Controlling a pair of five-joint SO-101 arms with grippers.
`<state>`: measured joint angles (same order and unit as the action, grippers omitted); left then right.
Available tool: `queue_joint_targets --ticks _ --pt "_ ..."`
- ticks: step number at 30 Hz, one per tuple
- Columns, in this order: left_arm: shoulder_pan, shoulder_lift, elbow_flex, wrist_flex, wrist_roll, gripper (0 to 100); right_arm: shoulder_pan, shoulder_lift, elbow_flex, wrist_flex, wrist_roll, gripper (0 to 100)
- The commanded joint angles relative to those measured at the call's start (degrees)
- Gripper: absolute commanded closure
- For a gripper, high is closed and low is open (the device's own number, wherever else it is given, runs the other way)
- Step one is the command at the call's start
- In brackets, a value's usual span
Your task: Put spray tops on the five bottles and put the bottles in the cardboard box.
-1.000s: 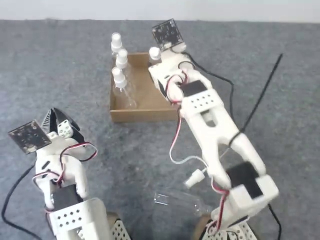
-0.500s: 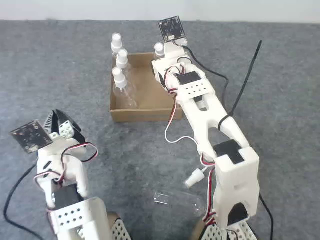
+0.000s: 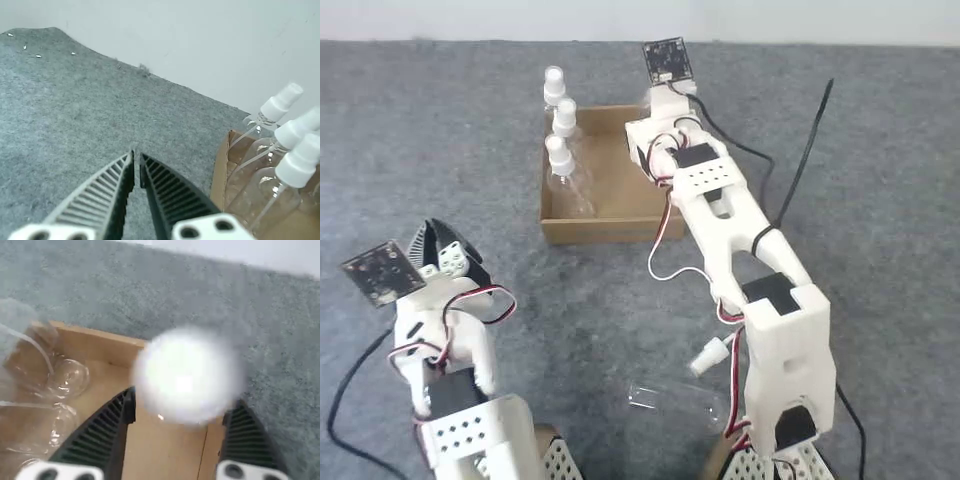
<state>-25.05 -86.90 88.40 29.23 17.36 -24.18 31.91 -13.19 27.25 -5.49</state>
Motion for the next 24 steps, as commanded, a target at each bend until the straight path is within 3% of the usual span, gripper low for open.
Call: queue_joint_targets --ticks 1,8,24 --pt "-0.26 0.53 -0.92 -2.02 0.09 98 0.4 -2.07 -3.52 -0.75 -0.26 76.8" --pt "-0.26 0.53 -0.92 -2.02 0.09 98 0.4 -2.33 -3.6 -0.31 -0.18 76.8" --pt "-0.26 0.53 -0.84 -2.02 0.09 98 0.4 -12.26 -7.74 18.24 -0.26 76.8"
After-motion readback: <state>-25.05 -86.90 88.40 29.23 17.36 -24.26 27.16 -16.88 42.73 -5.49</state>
